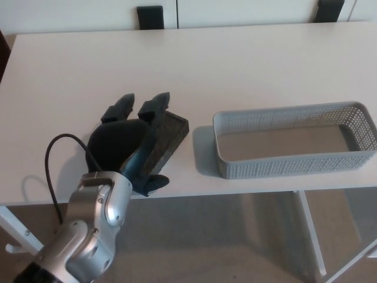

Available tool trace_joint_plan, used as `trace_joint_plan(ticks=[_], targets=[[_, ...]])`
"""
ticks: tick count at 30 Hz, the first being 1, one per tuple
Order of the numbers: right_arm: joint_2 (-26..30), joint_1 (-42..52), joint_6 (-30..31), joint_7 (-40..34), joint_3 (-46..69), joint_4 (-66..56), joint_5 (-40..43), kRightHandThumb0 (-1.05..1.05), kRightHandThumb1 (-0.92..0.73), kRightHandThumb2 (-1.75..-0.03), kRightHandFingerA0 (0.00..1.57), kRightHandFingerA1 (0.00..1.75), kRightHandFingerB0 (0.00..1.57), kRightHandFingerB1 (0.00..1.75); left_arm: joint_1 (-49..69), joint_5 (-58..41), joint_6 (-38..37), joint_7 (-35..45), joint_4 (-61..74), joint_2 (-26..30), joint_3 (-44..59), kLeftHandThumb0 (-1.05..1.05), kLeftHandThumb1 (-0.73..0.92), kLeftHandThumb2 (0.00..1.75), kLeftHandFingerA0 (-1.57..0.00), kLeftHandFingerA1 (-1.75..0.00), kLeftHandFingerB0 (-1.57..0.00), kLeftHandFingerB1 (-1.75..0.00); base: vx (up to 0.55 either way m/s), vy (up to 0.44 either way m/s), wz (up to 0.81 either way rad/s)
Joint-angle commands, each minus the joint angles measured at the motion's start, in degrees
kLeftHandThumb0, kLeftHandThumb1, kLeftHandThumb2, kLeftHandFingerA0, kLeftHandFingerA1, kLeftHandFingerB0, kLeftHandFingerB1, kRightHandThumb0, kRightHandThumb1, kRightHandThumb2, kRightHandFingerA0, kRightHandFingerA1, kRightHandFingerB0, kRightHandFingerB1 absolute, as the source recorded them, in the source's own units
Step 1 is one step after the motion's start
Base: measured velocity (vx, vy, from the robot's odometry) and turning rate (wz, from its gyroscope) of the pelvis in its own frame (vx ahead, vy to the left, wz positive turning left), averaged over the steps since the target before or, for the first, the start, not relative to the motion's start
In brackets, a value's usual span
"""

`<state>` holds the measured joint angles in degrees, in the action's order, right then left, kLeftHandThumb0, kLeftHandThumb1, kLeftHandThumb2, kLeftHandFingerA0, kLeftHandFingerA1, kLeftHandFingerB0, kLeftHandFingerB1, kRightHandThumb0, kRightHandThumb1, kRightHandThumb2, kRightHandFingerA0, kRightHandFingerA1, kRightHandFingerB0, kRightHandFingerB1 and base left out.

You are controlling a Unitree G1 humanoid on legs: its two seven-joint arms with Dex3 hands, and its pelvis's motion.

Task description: The robot walks towards a desk on which an eraser is kept on the left hand side and a container is kept on the right hand side. The robot picks up the eraser using its left hand and places it in the container.

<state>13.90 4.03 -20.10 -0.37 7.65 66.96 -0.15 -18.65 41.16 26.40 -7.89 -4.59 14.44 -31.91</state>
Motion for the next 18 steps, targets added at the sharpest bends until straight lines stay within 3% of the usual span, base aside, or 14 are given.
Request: trace_joint_plan(ticks=[1,7,8,9,10,11,12,18], targets=[[1.84,0.05,1.16,0.42,-0.3,-0.68,-0.75,-0.4,-0.38,-0.81,0.75,0.77,0.54,0.64,0.54,8.92,5.92,-5.46,-2.81,-0.82,-0.38,-0.44,0.3,0.63,0.0,-0.04,-0.08,-0.2,0.0,0.0,0.0],[1.84,0.2,1.47,1.57,0.4,-2.03,0.42,-0.37,-0.38,-0.82,0.73,0.77,0.53,0.65,0.4,8.4,4.97,-5.5,-5.62,-1.71,0.88,-0.49,0.32,0.64,0.0,-0.04,-0.05,-0.13,0.0,0.0,0.0],[1.75,0.3,1.56,1.57,0.43,-2.34,0.45,-0.37,-0.54,-0.55,0.75,0.67,0.63,0.56,0.37,8.55,4.92,-5.5,-6.18,-1.73,0.92,-0.5,0.32,0.65,0.0,-0.04,-0.04,-0.12,0.0,0.0,0.0],[1.81,0.41,1.05,1.51,0.41,-2.18,0.29,-0.38,-0.38,-0.81,0.75,0.77,0.54,0.65,0.46,8.49,4.59,-5.72,-6.85,-1.88,1.04,-0.51,0.32,0.65,0.0,-0.04,-0.02,-0.1,0.0,0.0,0.0],[1.89,0.21,1.25,1.56,0.45,-1.75,0.26,-0.39,-0.38,-0.81,0.75,0.77,0.53,0.64,0.44,8.52,4.67,-5.69,-7.36,-2.08,1.12,-0.52,0.33,0.66,0.0,-0.05,-0.01,-0.1,0.0,0.0,0.0],[1.87,0.0,1.4,1.6,0.52,-1.42,0.29,-0.37,-0.53,-0.54,0.77,0.67,0.63,0.56,0.46,8.56,4.52,-5.7,-7.65,-2.15,1.23,-0.53,0.33,0.66,0.0,-0.04,-0.02,-0.1,0.0,0.0,0.0],[1.89,-0.27,1.41,1.61,0.51,-0.97,0.22,-0.38,-0.38,-0.81,0.77,0.78,0.55,0.65,0.5,8.64,4.21,-5.74,-8.07,-2.13,1.26,-0.54,0.34,0.66,0.0,-0.04,-0.03,-0.1,0.0,0.0,0.0],[1.98,-0.69,1.14,1.33,0.45,-0.71,0.01,-0.4,-0.37,-0.8,0.78,0.78,0.55,0.65,-0.02,9.72,4.31,-5.48,-9.6,-2.81,1.06,-0.54,0.33,0.66,0.0,-0.04,-0.06,-0.14,0.0,0.0,0.0]])
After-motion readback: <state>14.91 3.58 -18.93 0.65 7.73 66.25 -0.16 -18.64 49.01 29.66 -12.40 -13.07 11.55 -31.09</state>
